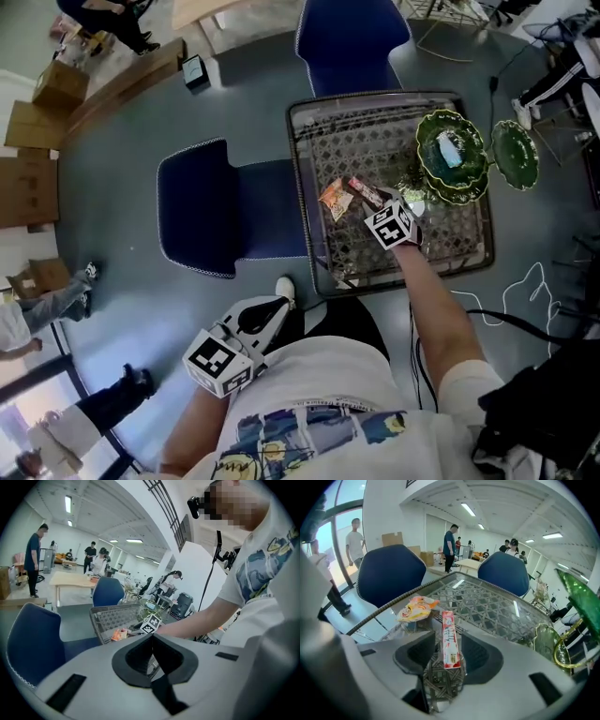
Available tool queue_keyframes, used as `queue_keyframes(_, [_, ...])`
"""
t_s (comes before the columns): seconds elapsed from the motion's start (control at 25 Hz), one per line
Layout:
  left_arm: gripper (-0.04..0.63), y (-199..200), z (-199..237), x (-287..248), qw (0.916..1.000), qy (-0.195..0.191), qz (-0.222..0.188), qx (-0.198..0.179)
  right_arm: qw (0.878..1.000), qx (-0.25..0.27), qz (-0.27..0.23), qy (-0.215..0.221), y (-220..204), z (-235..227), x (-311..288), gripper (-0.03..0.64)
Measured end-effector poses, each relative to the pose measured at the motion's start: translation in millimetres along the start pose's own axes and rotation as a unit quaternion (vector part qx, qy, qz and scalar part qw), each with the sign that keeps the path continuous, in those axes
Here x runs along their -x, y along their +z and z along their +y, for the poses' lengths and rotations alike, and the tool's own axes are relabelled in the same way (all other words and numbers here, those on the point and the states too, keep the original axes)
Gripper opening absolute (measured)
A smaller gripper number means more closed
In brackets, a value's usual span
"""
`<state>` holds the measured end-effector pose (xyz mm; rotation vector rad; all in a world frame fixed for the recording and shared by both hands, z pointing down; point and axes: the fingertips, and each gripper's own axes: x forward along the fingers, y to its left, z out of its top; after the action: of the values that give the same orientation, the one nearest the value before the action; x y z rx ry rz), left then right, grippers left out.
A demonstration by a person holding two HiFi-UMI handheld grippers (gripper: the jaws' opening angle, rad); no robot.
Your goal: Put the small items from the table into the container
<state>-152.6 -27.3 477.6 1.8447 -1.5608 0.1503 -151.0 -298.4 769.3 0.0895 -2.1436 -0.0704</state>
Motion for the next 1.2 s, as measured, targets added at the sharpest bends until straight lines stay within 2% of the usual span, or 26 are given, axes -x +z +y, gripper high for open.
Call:
queue_keyframes(0.16, [0.008, -0.1, -2.0, -10.0, 0.9996, 0.023, -0.001, 0.016, 0.999, 0.001, 0.013, 0.033, -5.2, -5.0, -22.3, 0.179])
queue_keyframes(0.36, [0.008, 4.0, -4.7, -21.7, 0.999, 0.038, 0.001, 0.024, 0.997, -0.033, 0.011, 0.066, -13.5, -3.6, -30.0, 0.178])
queue_keyframes(0.44, [0.008, 6.1, -6.6, -27.8, 0.999, 0.039, 0.003, 0.022, 0.997, -0.022, 0.007, 0.072, -12.8, -0.9, -28.8, 0.117])
queue_keyframes(0.6, [0.008, 17.0, -16.0, -37.3, 0.9995, 0.031, 0.004, 0.01, 0.997, -0.032, -0.005, 0.069, -14.3, -1.9, -17.1, 0.112])
queue_keyframes(0.92, [0.008, 44.1, -51.4, -65.8, 0.9992, -0.025, 0.011, -0.027, 0.994, -0.072, -0.043, 0.069, -14.7, -8.7, 56.2, 0.112])
queue_keyframes(1.2, [0.008, 65.2, -90.0, -105.8, 0.9916, -0.104, 0.012, -0.076, 0.992, -0.086, -0.086, 0.042, -7.8, -31.5, 152.6, 0.11])
